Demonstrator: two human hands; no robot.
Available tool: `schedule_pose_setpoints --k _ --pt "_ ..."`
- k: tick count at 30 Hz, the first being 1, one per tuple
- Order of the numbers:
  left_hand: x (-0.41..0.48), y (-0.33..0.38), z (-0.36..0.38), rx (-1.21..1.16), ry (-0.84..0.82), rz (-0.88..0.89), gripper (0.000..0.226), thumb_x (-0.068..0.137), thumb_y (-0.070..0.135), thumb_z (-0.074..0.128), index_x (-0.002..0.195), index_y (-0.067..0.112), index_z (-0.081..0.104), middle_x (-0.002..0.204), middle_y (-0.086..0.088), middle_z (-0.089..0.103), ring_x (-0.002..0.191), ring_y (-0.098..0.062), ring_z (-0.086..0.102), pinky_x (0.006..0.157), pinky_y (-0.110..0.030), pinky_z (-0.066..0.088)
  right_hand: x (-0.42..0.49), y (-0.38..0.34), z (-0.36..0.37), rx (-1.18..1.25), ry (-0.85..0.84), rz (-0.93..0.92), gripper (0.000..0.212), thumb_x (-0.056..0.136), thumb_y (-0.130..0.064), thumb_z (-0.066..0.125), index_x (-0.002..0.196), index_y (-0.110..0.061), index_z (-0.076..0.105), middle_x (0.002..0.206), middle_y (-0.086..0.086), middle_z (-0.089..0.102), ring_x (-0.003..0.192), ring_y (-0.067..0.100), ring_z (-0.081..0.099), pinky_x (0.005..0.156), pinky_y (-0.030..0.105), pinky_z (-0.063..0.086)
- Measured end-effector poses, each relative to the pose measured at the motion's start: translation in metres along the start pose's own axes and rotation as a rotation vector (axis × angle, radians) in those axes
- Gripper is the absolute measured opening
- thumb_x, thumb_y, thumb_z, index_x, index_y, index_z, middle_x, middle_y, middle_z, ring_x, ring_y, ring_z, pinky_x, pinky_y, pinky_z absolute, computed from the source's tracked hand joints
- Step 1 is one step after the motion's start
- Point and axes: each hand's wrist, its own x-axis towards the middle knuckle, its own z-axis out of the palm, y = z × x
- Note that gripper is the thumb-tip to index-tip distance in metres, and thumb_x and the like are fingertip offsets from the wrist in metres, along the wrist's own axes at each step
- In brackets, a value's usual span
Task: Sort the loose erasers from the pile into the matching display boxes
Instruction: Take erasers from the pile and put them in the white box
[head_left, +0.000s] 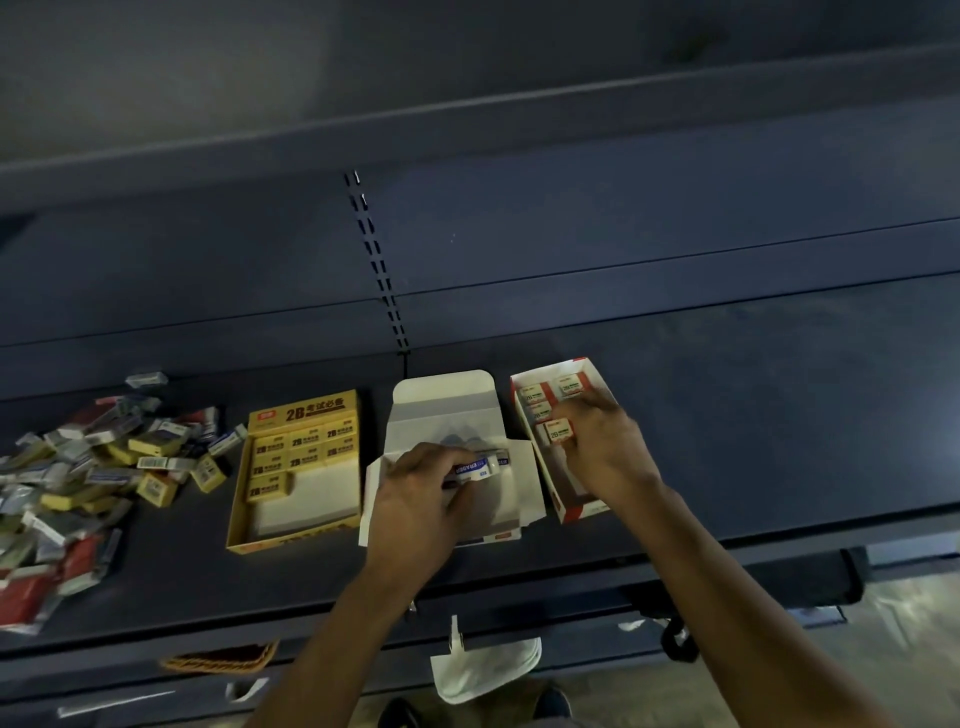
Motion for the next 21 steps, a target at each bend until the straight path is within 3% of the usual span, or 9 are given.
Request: schedule_pose_setpoints --k 9,15,18,21 --pt "-0.003 0.000 0.004 0.019 0.053 -0.005 0.030 0.070 0.007 0.078 0.096 0.018 0.069 0.094 0.000 0.067 0.081 -0.016 0.063 0.073 -0.022 0.044 0.007 0.005 0.007 -0.017 0.003 -0.038 0.044 0.090 -0.021 0.060 0.130 -0.014 0.046 0.135 0.009 0.044 0.121 0.025 0.048 0.093 0.035 0.049" --pt "-0.004 0.000 0.009 -0.011 0.039 -0.028 0.028 0.075 0.011 0.075 0.101 0.020 0.069 0.099 0.000 0.066 0.084 -0.017 0.062 0.076 -0.026 0.049 0.007 0.005 0.007 0.000 -0.018 -0.043 0.038 0.092 -0.019 0.058 0.128 -0.010 0.053 0.128 0.009 0.053 0.113 0.022 0.056 0.088 0.028 0.050" --pt "-0.004 -0.001 0.012 -0.007 0.024 -0.012 0.028 0.075 0.011 0.074 0.101 0.019 0.068 0.099 -0.002 0.066 0.083 -0.019 0.064 0.075 -0.035 0.053 0.009 0.008 0.008 0.016 -0.022 -0.046 0.035 0.092 -0.018 0.057 0.125 -0.010 0.055 0.126 0.006 0.055 0.112 0.018 0.056 0.087 0.023 0.048" --pt "-0.004 0.000 0.014 -0.012 0.013 -0.002 0.027 0.076 0.012 0.072 0.102 0.018 0.068 0.100 -0.003 0.066 0.085 -0.019 0.064 0.075 -0.036 0.054 0.008 0.007 0.009 0.009 -0.009 -0.048 0.035 0.091 -0.019 0.059 0.124 -0.010 0.055 0.127 0.007 0.054 0.113 0.020 0.055 0.090 0.027 0.048"
